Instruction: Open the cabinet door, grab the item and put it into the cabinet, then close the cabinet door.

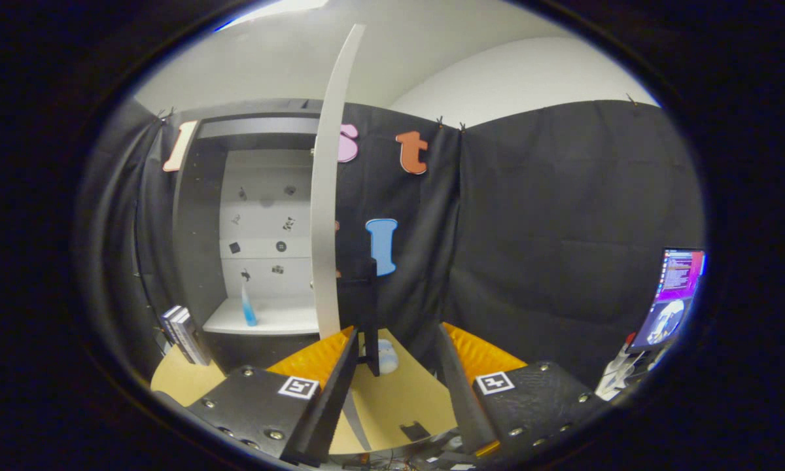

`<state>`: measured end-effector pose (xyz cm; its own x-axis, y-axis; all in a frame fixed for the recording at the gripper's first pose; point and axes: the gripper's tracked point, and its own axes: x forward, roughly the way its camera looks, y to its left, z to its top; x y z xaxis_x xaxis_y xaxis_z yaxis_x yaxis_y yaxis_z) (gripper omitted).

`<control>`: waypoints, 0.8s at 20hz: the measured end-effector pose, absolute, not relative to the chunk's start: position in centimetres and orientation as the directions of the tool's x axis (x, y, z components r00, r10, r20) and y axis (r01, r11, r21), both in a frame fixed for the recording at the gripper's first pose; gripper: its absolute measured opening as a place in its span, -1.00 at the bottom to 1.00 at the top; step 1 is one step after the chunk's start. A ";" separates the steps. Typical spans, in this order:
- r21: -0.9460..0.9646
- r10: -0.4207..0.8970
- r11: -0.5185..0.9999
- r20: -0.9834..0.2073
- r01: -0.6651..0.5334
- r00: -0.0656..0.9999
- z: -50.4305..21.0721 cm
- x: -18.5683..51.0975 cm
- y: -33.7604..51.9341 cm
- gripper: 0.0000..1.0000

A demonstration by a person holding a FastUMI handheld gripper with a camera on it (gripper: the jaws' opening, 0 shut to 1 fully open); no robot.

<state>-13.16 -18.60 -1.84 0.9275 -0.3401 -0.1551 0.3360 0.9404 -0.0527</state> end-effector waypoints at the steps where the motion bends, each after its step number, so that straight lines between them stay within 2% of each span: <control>1: -0.050 -0.319 0.948 -0.160 0.316 0.934 -1.9 -13.1 -17.8 0.45; 16: 0.040 -0.008 0.999 -0.212 0.017 0.977 -2.9 -8.7 -3.9 0.45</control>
